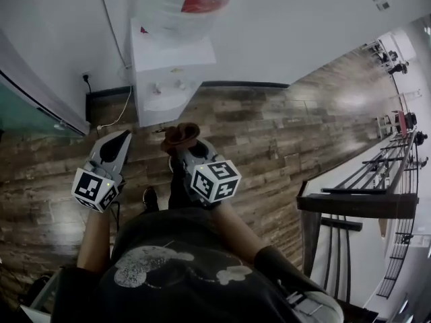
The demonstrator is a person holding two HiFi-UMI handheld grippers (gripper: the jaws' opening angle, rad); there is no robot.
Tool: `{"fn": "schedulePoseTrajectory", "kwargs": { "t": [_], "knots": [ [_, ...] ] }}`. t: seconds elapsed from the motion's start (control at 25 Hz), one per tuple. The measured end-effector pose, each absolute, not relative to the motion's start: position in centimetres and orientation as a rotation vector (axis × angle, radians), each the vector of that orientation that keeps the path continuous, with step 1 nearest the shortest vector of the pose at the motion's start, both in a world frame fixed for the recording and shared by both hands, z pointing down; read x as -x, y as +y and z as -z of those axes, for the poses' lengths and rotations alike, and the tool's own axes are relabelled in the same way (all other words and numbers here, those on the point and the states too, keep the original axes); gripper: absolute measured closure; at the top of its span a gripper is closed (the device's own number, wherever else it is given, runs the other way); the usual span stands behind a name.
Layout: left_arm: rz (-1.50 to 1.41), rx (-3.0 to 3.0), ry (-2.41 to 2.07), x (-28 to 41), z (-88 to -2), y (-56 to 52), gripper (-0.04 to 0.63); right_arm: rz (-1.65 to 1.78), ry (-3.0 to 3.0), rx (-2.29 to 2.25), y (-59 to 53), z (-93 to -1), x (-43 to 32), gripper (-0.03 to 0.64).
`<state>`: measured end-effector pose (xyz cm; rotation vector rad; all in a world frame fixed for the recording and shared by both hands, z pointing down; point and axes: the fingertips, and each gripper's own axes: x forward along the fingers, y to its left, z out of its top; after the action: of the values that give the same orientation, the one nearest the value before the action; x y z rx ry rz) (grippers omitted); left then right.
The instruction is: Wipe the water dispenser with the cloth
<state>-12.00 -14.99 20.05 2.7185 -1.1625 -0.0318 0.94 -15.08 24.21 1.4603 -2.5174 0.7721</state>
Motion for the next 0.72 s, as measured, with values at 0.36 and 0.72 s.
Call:
{"fn": "schedulePoseTrajectory", "kwargs": {
  "t": [0.36,0.72],
  "knots": [
    [-0.043,-2.637,-1.343,11.6,-21.0,-21.0,0.578,-0.708,-2.557,-1.172,-24.5,-26.0,2.5,0.56],
    [-0.05,-2.435,-1.543,12.9,-22.9,-27.4,0.578,-0.666,-2.478,-0.836,-31.8,-32.8,9.6,0.56]
  ]
}}
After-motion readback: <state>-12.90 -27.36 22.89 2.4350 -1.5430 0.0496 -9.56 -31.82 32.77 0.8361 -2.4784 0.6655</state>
